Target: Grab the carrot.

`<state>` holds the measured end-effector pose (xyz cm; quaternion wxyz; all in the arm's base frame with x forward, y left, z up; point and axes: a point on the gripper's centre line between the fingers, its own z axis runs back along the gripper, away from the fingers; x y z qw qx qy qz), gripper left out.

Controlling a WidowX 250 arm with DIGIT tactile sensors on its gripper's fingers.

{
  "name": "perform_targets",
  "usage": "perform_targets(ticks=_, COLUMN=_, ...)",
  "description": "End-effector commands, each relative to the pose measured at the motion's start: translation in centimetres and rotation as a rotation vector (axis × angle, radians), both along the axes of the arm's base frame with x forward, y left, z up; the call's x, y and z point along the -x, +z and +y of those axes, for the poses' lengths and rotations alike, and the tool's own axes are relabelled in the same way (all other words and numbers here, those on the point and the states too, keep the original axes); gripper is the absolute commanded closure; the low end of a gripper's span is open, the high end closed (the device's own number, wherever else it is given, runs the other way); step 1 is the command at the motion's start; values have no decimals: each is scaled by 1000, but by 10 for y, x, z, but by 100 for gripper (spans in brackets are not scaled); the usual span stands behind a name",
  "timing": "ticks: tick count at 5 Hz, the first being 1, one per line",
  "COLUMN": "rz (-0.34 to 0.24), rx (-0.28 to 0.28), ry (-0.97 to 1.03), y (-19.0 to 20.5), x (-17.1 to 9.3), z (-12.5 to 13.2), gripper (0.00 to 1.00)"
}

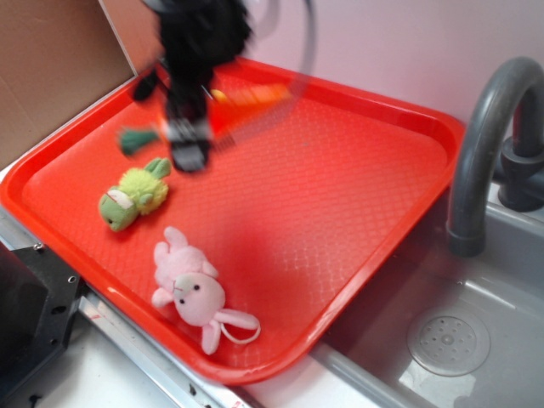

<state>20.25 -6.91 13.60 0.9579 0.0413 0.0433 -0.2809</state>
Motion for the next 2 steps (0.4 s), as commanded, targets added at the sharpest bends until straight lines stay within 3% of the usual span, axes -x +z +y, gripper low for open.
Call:
perform_targets(ticks=1, rz=-225, rx=122, ry=484, y=42, x=45, z=22, gripper=100)
perform_targets(ticks=2, rz=-127, rx=182, ry=506, y=30, x=38, z=30, gripper=100)
